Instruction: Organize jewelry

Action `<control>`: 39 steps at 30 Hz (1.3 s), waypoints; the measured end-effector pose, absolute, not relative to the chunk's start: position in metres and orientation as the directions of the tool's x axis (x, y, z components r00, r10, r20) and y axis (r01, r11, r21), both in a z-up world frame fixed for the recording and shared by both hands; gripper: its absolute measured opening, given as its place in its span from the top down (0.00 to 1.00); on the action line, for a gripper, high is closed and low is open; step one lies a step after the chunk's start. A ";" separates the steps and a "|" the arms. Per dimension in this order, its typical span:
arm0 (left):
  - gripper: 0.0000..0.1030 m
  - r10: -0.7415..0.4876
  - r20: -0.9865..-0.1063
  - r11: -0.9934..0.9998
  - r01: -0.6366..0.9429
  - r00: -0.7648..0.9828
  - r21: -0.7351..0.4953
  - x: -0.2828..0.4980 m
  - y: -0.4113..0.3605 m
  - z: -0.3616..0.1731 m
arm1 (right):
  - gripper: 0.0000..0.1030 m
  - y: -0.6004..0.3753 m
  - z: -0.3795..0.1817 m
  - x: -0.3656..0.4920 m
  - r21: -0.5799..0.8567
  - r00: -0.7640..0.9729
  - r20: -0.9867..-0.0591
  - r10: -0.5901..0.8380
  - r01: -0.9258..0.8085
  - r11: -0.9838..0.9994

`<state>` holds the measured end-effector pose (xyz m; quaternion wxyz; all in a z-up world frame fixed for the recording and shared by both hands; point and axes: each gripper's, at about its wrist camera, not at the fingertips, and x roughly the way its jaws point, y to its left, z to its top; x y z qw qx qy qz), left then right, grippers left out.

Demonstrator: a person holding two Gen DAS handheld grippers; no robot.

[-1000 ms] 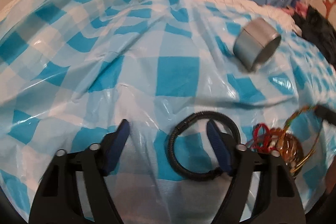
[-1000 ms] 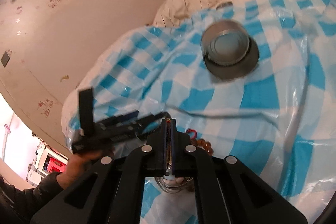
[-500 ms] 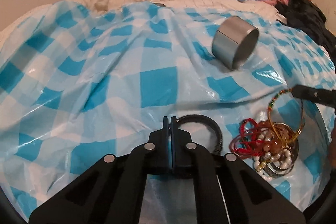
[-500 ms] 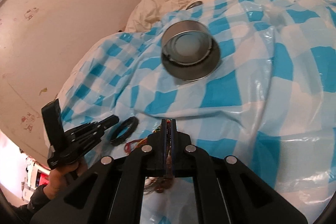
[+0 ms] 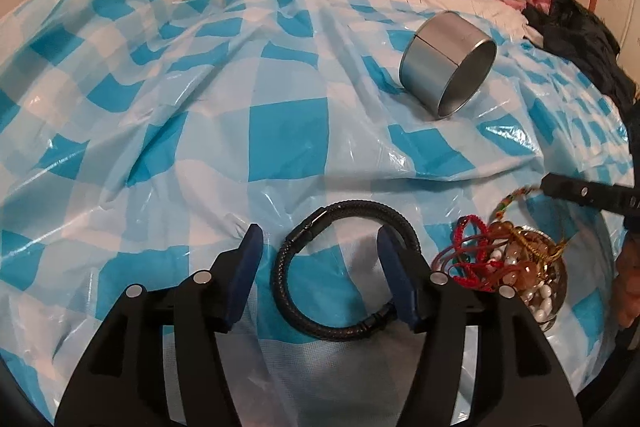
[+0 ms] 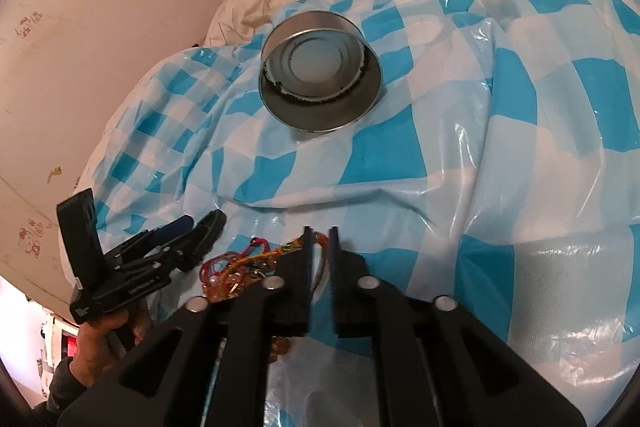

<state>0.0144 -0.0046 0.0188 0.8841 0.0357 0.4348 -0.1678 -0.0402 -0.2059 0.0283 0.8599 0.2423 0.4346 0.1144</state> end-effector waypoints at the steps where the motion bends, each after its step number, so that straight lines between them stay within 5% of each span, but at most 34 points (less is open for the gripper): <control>1: 0.49 -0.268 -0.779 0.942 0.323 0.566 -0.089 0.014 -0.003 0.019 | 0.79 -0.205 0.029 -0.041 0.513 0.598 -0.692 0.404 0.014 0.858; 19: 0.55 -0.227 -0.796 0.946 0.322 0.560 -0.043 0.014 -0.007 0.015 | 0.63 -0.190 0.023 -0.037 0.430 0.567 -0.742 0.357 -0.005 0.903; 20: 0.59 -0.230 -0.798 0.944 0.326 0.558 -0.044 0.014 -0.007 0.015 | 0.64 -0.188 0.022 -0.037 0.417 0.563 -0.749 0.350 -0.010 0.909; 22: 0.91 -0.229 -0.801 0.942 0.333 0.554 -0.039 0.014 -0.008 0.015 | 0.87 -0.182 0.021 -0.037 0.373 0.548 -0.770 0.327 -0.029 0.927; 23: 0.94 -0.251 -0.797 0.936 0.348 0.549 -0.055 0.013 -0.007 0.017 | 0.94 -0.179 0.020 -0.037 0.361 0.544 -0.775 0.323 -0.038 0.932; 35: 0.96 -0.366 -0.707 0.920 0.349 0.606 -0.177 0.007 0.003 0.044 | 0.96 -0.190 0.052 -0.050 0.396 0.689 -0.643 0.333 -0.072 0.915; 39: 0.96 -0.337 -0.749 0.923 0.356 0.570 -0.145 0.011 -0.005 0.034 | 0.96 -0.193 0.052 -0.049 0.388 0.689 -0.653 0.315 -0.052 0.920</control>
